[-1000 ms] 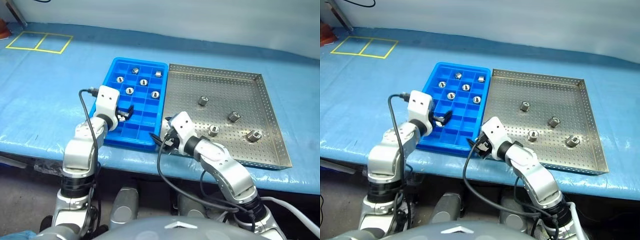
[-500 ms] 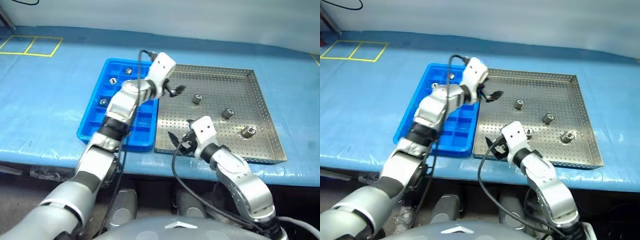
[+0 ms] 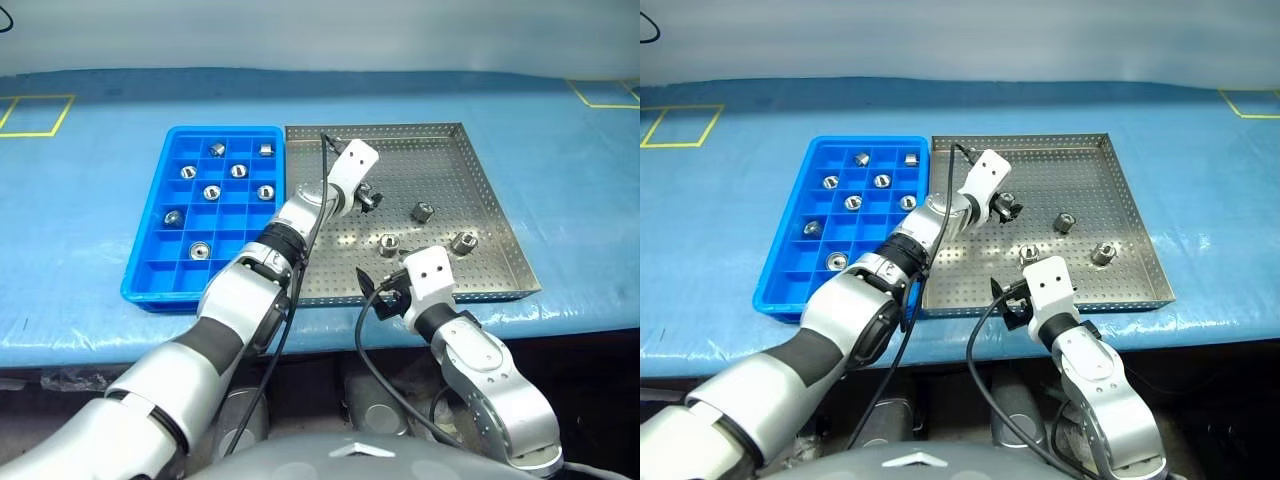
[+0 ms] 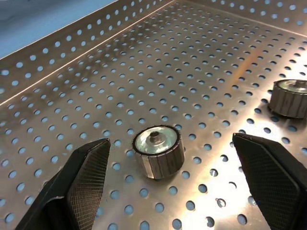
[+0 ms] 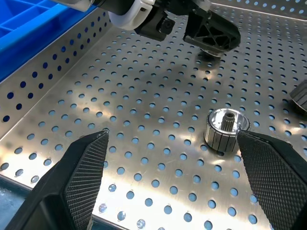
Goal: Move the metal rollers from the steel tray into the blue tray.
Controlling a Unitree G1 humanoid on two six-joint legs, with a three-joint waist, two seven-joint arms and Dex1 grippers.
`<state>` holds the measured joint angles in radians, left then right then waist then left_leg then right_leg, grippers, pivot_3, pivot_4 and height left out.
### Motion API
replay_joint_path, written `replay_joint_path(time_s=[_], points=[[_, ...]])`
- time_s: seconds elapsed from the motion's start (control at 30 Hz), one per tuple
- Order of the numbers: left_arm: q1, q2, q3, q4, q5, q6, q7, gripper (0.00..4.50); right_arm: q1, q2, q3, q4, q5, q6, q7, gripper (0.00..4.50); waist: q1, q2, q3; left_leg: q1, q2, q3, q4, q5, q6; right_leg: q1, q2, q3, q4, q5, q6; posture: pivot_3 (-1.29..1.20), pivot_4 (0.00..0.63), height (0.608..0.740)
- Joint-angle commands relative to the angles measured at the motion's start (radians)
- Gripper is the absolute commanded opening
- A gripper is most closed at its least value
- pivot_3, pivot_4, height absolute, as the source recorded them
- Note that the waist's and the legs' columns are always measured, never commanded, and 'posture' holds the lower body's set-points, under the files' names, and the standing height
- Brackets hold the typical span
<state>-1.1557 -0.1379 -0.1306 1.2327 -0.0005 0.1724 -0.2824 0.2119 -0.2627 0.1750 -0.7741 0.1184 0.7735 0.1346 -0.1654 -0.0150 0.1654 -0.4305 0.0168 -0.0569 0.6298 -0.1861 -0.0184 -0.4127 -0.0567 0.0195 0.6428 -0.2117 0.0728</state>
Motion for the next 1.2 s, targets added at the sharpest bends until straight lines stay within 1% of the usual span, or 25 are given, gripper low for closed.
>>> replay_joint_path(time_s=[0.03,0.17,0.47,0.6,0.63,0.73,0.93,1.1,1.2], points=[[-0.039,-0.027,0.036,0.019,-0.002,-0.041,-0.006,4.47,-0.004,0.006,-0.010,-0.047,-0.007,-0.016,-0.007,4.50,-0.009,0.000,0.000,0.000,0.000,0.000,0.000,0.000,0.000,0.000,0.000,0.000,0.000,0.000,0.000,-0.31,0.150,0.740],[-0.036,-0.039,0.067,0.041,-0.007,-0.038,-0.023,4.47,-0.012,0.006,0.002,-0.046,-0.010,-0.014,-0.008,4.50,-0.027,0.000,0.000,0.000,-0.001,0.000,-0.001,0.000,0.000,0.000,-0.001,0.000,0.000,0.000,0.001,-0.32,0.150,0.740],[-0.032,-0.045,0.074,0.071,0.041,-0.029,0.086,4.47,-0.013,0.010,0.005,-0.047,-0.019,-0.011,-0.008,4.50,-0.060,0.000,0.000,0.000,-0.001,0.000,-0.001,0.000,0.000,0.000,-0.001,0.000,0.000,0.000,0.002,-0.33,0.150,0.740],[-0.033,-0.046,0.081,0.054,0.042,-0.057,0.064,4.47,-0.011,0.014,0.000,-0.050,-0.018,-0.009,-0.010,4.50,-0.074,0.000,0.000,0.000,-0.002,-0.001,-0.001,0.000,0.000,0.000,-0.002,0.000,0.000,0.000,0.003,-0.34,0.150,0.740],[-0.033,-0.049,0.080,0.043,0.040,-0.067,0.035,4.47,-0.008,0.014,-0.001,-0.052,-0.018,-0.008,-0.011,4.50,-0.077,0.000,0.000,0.000,-0.002,-0.001,-0.001,0.000,0.000,0.000,-0.002,0.000,0.000,0.000,0.003,-0.33,0.150,0.740],[-0.020,-0.051,0.062,-0.003,0.031,-0.092,-0.123,4.47,-0.001,0.018,-0.002,-0.053,-0.016,-0.006,-0.012,4.50,-0.078,0.000,0.000,0.000,-0.002,-0.001,-0.002,0.000,0.000,0.000,-0.002,0.000,0.000,0.000,0.003,-0.31,0.150,0.740],[0.023,-0.017,-0.035,-0.066,0.077,-0.064,-0.376,4.47,-0.018,0.020,0.008,-0.037,-0.012,-0.002,-0.001,4.50,-0.076,0.000,0.000,0.001,-0.002,0.000,-0.002,0.000,0.000,0.000,-0.002,0.000,0.000,0.000,0.003,-0.28,0.150,0.740],[0.072,0.017,-0.121,-0.121,0.118,-0.029,-0.547,4.47,-0.035,0.019,0.011,-0.022,-0.011,-0.001,0.008,4.50,-0.074,0.000,0.000,0.001,-0.002,0.000,-0.002,0.000,0.000,0.000,-0.002,0.000,0.001,0.000,0.002,-0.26,0.150,0.740],[0.100,0.031,-0.165,-0.152,0.150,-0.029,-0.582,4.47,-0.039,0.020,0.013,-0.017,-0.011,-0.001,0.011,4.50,-0.067,0.000,0.000,0.001,-0.002,-0.001,-0.002,0.000,0.000,0.000,-0.002,0.000,0.001,0.000,0.002,-0.25,0.150,0.740]])
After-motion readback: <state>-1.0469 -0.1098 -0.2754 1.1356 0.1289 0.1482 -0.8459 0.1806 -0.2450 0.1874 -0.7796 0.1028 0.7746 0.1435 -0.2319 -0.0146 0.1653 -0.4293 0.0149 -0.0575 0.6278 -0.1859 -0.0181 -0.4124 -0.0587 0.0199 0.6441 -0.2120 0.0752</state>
